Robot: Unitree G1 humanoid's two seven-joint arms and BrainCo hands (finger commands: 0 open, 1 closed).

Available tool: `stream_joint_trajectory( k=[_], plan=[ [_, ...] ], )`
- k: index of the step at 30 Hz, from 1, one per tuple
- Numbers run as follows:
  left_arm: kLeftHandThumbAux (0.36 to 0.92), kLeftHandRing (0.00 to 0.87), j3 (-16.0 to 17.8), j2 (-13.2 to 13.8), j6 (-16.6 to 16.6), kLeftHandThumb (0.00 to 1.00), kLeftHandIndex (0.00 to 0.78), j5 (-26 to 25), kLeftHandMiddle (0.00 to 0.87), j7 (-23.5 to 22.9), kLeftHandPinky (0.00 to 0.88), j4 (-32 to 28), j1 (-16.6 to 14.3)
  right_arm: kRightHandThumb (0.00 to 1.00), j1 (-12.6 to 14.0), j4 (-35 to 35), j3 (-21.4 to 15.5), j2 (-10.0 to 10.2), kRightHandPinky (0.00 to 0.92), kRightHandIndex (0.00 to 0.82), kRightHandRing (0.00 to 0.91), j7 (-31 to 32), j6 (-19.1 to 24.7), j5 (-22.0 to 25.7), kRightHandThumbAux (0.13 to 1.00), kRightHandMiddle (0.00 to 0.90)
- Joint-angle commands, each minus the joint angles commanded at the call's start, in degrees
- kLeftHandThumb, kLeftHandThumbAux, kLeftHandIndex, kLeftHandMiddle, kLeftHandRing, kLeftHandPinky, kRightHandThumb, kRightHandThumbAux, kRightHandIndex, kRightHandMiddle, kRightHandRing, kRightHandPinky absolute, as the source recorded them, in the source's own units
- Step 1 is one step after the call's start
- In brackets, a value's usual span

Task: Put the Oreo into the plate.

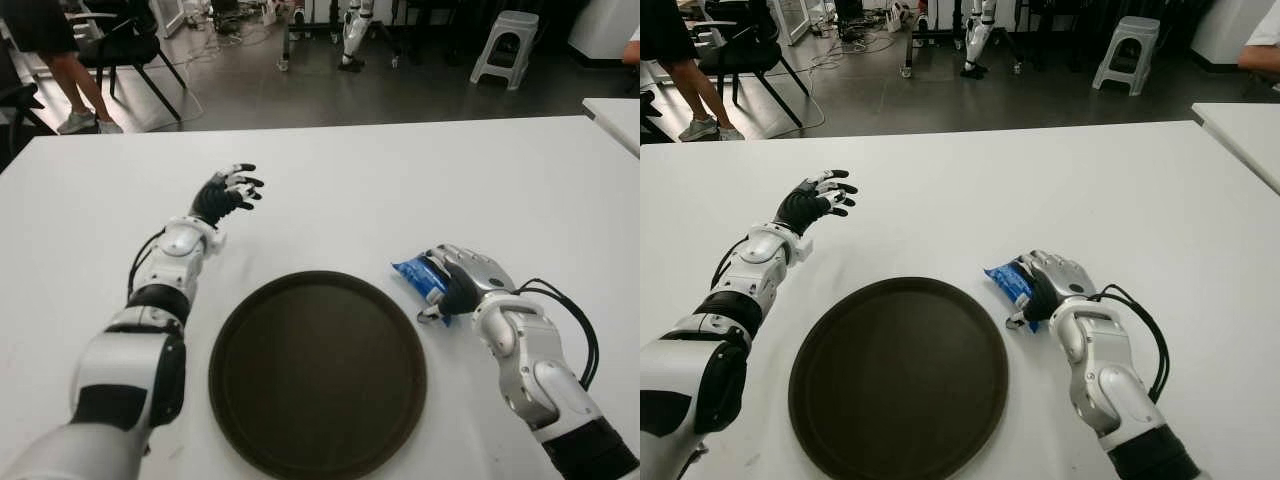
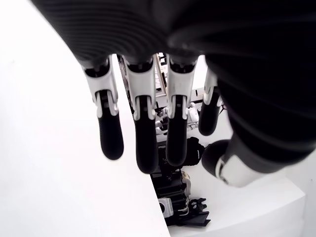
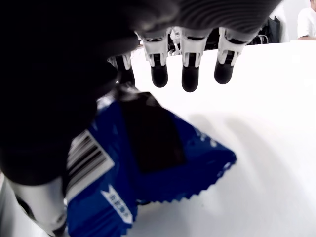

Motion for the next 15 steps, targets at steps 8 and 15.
stream_joint_trajectory(
  k=[8,15],
  plan=[
    [0.673,0.361,-0.05,-0.04,0.19,0.114,0.212,0.05,0.345,0.06,0.377,0.02,-0.07,0.0,-0.4,0.75,0.02,0.05,0.061,0.075,0.066,0.62,0.48,0.45,0.73,0.072],
    [0.664,0.361,-0.22,0.04,0.12,0.102,0.217,0.22,0.346,-0.09,0.37,0.06,-0.12,0.0,-0.38,1.52,-0.08,-0.21,0.074,0.079,0.075,-0.43,-0.46,1.27,0.716,0.079]
  ],
)
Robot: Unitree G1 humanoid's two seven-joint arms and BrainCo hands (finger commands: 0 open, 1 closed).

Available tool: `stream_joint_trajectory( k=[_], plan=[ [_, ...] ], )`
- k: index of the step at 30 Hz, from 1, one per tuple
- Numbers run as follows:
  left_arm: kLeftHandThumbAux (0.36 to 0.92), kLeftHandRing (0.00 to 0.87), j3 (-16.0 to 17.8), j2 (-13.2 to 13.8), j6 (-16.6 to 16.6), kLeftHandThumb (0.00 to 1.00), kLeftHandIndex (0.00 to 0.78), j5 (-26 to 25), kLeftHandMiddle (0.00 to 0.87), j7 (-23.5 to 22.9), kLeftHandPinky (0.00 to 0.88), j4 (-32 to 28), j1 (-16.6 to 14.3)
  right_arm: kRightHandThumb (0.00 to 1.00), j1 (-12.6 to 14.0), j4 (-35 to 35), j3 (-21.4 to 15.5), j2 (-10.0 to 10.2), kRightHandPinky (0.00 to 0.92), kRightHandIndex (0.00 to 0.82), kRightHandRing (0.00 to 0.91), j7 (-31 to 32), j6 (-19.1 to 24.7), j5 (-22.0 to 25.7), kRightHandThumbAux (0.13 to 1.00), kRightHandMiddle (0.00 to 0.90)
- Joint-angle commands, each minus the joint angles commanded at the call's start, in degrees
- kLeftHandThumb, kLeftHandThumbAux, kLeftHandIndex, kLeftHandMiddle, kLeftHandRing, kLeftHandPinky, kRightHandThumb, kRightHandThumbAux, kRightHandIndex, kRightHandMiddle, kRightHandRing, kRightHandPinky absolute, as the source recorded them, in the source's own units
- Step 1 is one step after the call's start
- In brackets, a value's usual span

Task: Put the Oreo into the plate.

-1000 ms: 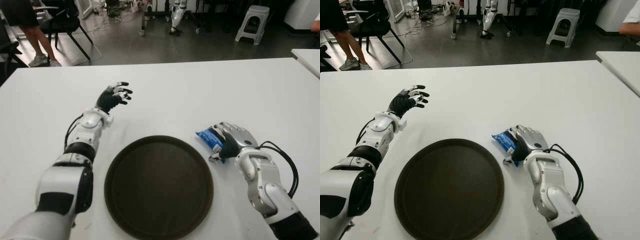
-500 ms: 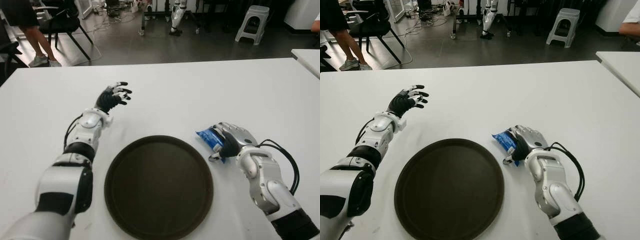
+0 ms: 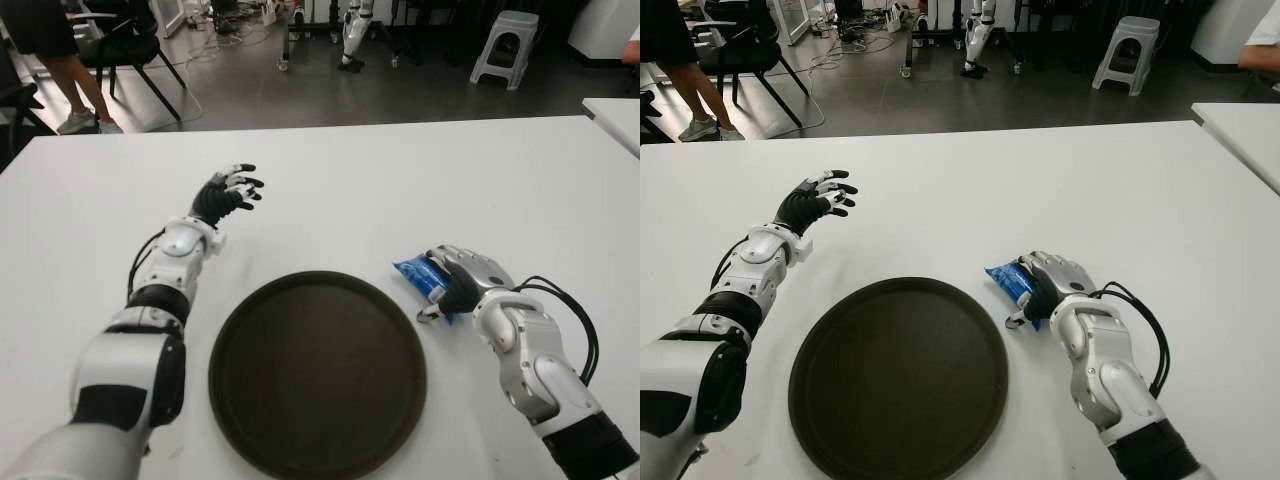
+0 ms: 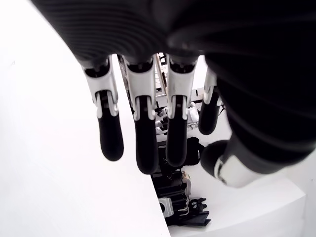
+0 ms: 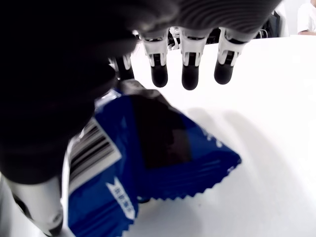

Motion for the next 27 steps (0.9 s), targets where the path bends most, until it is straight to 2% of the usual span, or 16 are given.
stream_joint_trajectory(
  k=[16,23,27],
  plan=[
    [0.676,0.353,0.31,-0.17,-0.04,0.118,0.213,-0.32,0.34,-0.06,0.365,-0.01,0.0,0.0,-0.18,0.91,0.29,-0.71,0.074,0.093,0.082,-1.11,-1.22,0.92,0.727,0.084],
    [0.688,0.35,0.62,-0.31,0.41,0.128,0.214,-0.62,0.337,-0.02,0.365,0.04,-0.1,0.0,-0.32,0.85,0.69,-0.57,0.078,0.103,0.095,-1.19,-0.29,0.53,0.727,0.098],
    [0.675,0.353,0.71,-0.43,0.13,0.127,0.215,-0.72,0.341,0.02,0.366,-0.15,0.05,0.0,-0.4,0.97,0.91,-0.4,0.079,0.108,0.099,-1.48,0.22,0.31,0.721,0.106]
  ],
)
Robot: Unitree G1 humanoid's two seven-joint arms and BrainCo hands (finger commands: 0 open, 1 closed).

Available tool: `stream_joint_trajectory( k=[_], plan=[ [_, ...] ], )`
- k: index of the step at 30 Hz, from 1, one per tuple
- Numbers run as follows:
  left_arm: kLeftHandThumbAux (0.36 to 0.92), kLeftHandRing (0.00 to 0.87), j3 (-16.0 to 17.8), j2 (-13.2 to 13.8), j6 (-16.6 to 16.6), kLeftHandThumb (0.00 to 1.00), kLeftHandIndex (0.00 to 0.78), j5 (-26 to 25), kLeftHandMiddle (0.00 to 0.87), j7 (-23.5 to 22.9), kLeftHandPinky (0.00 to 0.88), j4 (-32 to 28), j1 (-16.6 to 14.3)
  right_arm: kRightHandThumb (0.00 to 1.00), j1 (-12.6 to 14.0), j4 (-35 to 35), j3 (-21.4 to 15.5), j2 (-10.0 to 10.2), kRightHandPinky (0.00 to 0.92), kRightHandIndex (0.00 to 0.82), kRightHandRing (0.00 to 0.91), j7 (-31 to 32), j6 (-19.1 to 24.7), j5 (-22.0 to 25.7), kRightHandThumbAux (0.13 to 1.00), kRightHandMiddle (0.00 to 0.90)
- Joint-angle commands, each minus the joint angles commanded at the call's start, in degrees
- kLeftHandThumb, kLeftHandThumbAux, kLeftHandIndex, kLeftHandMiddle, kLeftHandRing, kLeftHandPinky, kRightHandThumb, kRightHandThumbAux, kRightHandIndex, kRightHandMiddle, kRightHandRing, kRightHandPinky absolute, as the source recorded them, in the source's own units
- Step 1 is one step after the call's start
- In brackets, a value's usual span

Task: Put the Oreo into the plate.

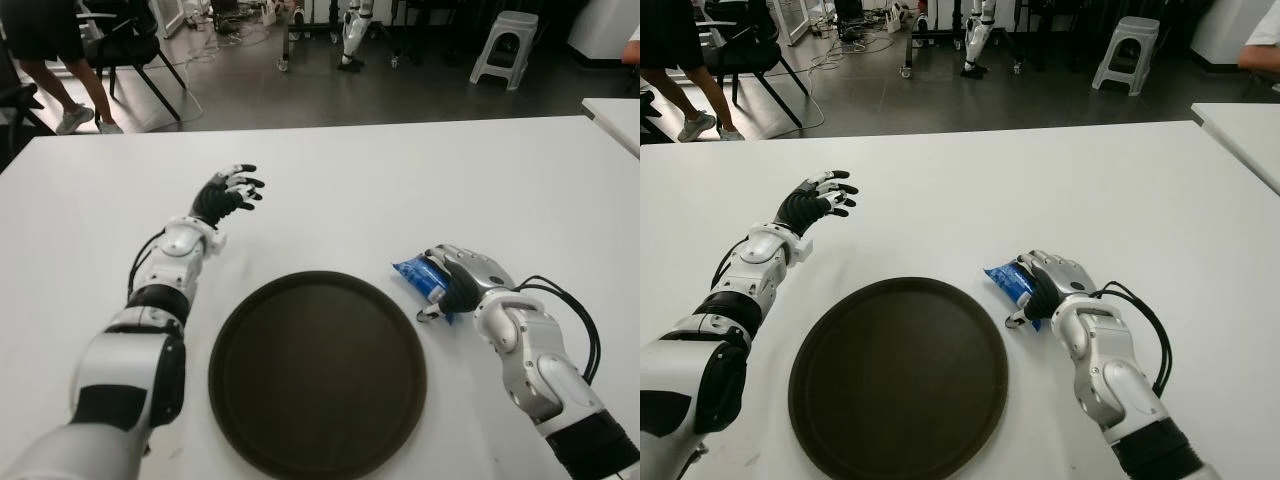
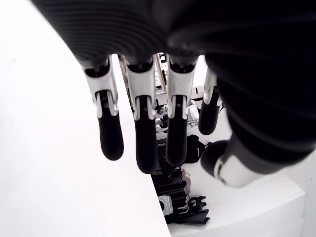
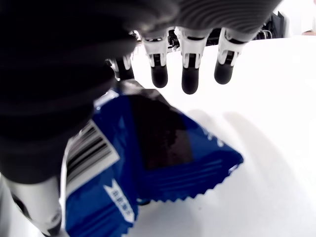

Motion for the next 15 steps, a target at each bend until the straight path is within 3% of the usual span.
stream_joint_trajectory(
  k=[15],
  plan=[
    [0.674,0.356,-0.04,-0.01,0.17,0.138,0.213,0.01,0.344,-0.12,0.366,-0.31,-0.02,0.0,0.15,-0.6,0.65,-0.68,0.081,0.127,0.116,0.27,0.6,-0.45,0.724,0.12]
  ],
)
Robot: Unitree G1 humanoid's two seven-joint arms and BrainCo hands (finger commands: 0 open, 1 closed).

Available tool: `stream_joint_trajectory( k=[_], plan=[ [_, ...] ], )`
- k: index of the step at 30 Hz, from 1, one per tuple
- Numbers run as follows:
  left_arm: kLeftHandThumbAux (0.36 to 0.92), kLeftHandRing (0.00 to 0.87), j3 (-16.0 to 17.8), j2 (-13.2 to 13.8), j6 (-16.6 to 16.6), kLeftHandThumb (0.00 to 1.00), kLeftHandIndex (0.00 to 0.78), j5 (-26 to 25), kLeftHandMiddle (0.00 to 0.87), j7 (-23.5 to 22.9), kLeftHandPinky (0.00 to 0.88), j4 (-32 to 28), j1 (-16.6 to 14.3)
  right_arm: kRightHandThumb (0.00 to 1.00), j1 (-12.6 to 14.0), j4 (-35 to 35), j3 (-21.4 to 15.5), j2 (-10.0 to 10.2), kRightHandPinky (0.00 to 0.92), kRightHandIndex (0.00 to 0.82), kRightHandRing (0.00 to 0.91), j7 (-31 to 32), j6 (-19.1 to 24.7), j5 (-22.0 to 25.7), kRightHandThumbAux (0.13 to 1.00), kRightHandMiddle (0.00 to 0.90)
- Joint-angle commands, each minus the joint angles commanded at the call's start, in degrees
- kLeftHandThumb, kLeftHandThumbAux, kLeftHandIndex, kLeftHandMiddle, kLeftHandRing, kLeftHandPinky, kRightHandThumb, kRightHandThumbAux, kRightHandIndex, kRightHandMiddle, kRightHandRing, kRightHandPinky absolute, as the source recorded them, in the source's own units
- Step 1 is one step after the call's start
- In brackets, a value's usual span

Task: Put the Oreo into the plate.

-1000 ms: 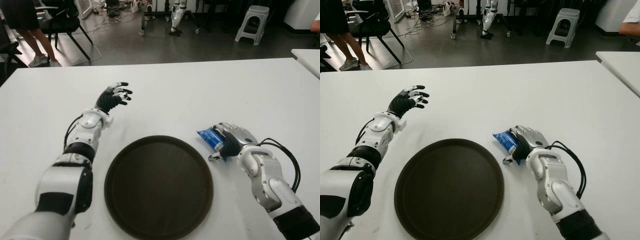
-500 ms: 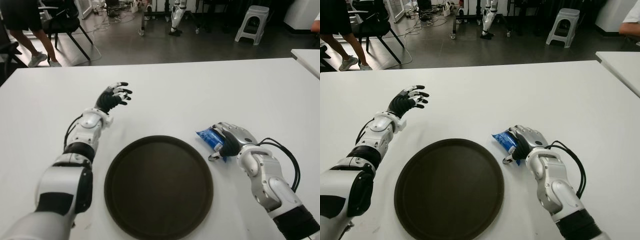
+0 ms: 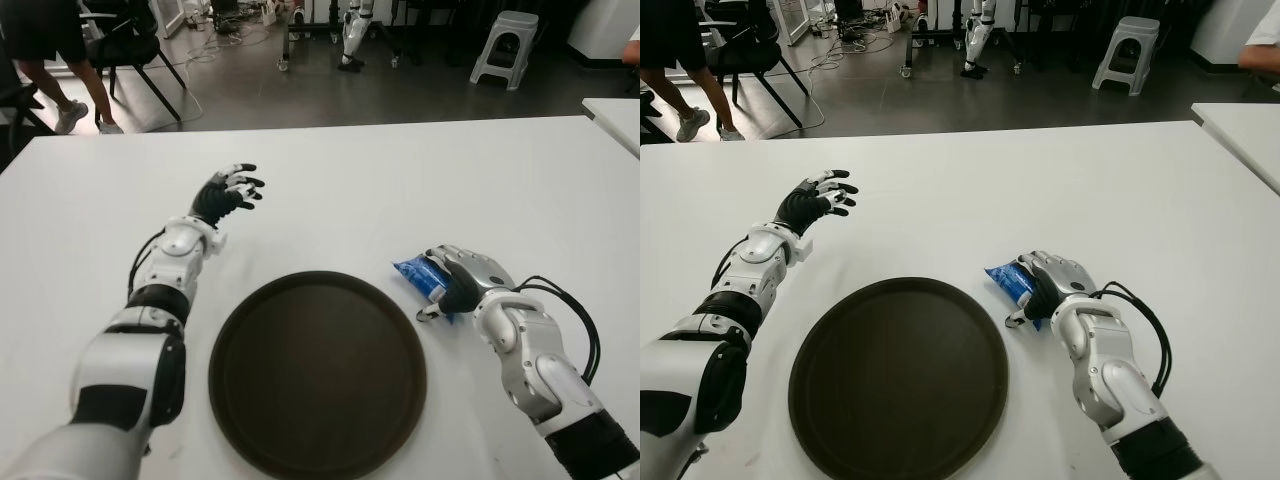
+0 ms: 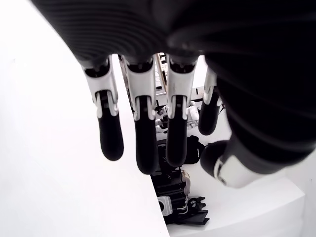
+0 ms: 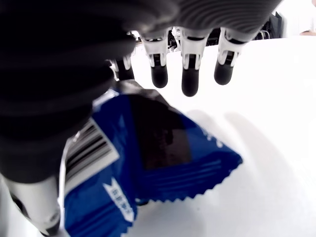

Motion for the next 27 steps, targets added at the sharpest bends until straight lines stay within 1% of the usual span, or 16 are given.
stream_joint_trajectory(
  k=[4,7,9,14,17,21,27],
  plan=[
    [0.669,0.352,-0.11,0.02,-0.09,0.14,0.211,0.13,0.342,0.11,0.356,-0.07,0.03,0.0,0.02,-0.34,0.25,-0.22,0.08,0.129,0.116,0.39,0.44,-0.14,0.721,0.123],
    [0.667,0.351,-0.27,0.12,-0.24,0.12,0.207,0.29,0.34,0.16,0.362,-0.2,0.1,0.0,-0.02,-1.24,0.7,-0.52,0.08,0.129,0.107,1.76,1.36,-0.48,0.707,0.12],
    [0.661,0.346,-0.35,0.2,-0.38,0.115,0.203,0.36,0.334,0.15,0.358,-0.34,0.19,0.0,-0.06,-1.87,0.94,-0.73,0.101,0.161,0.136,2.77,1.95,-0.56,0.698,0.151],
    [0.672,0.346,-0.3,0.25,-0.27,0.119,0.202,0.27,0.334,0.22,0.361,-0.55,0.29,0.0,0.24,-3.05,0.8,-0.6,0.127,0.195,0.173,3.55,2.49,-0.09,0.674,0.187],
    [0.687,0.35,-0.28,0.3,-0.1,0.11,0.209,0.25,0.34,0.26,0.364,-0.68,0.3,0.0,0.41,-3.45,0.68,-0.48,0.16,0.206,0.196,3.51,2.64,0.07,0.66,0.203],
    [0.696,0.346,-0.22,0.33,-0.06,0.108,0.211,0.17,0.336,0.31,0.357,-0.84,0.32,0.0,0.67,-4.22,0.7,-0.59,0.174,0.215,0.211,3.63,2.82,-0.11,0.652,0.215],
    [0.688,0.336,-0.09,0.36,-0.18,0.121,0.201,0.02,0.325,0.41,0.353,-1.29,0.54,0.0,0.92,-5.71,0.81,-0.88,0.187,0.229,0.23,4.28,3.53,-1.19,0.649,0.234]
  ],
)
